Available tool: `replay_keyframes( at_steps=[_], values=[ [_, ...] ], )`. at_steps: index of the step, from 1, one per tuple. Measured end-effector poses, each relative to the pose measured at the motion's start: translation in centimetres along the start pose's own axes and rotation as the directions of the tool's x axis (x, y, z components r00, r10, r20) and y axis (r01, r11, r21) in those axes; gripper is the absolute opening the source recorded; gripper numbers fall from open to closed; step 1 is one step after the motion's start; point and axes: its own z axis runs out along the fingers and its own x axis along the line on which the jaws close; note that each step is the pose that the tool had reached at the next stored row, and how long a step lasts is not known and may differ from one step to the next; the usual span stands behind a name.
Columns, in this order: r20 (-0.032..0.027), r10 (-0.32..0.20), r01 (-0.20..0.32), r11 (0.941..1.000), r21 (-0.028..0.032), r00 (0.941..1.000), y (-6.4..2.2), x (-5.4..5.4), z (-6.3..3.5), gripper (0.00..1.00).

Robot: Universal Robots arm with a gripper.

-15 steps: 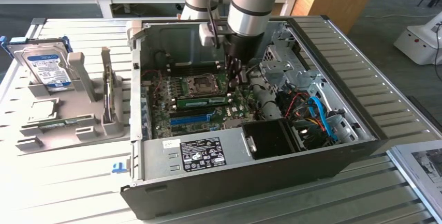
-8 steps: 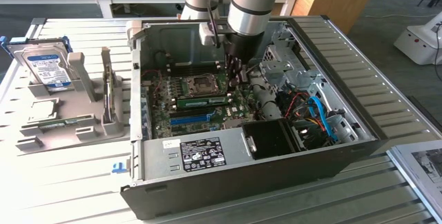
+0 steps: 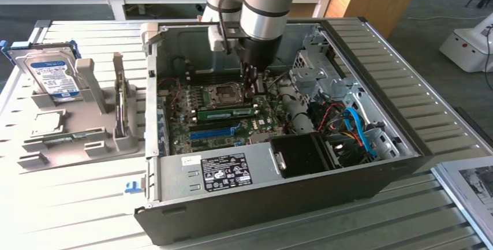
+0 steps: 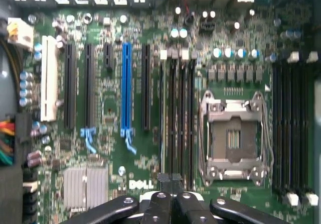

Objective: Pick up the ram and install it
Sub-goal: 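Press down the ram until it locks into place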

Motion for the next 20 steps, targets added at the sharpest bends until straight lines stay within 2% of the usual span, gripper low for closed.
replay_keyframes(
  at_steps=[14, 20],
  values=[
    [0.0002, 0.0, 0.0, 1.0, 0.0081, 1.0, 4.46, 0.1, 0.11, 0.1],
    [0.0003, 0.0, 0.0, 1.0, 0.0098, 1.0, 5.94, 0.1, 0.15, 0.1]
  ],
)
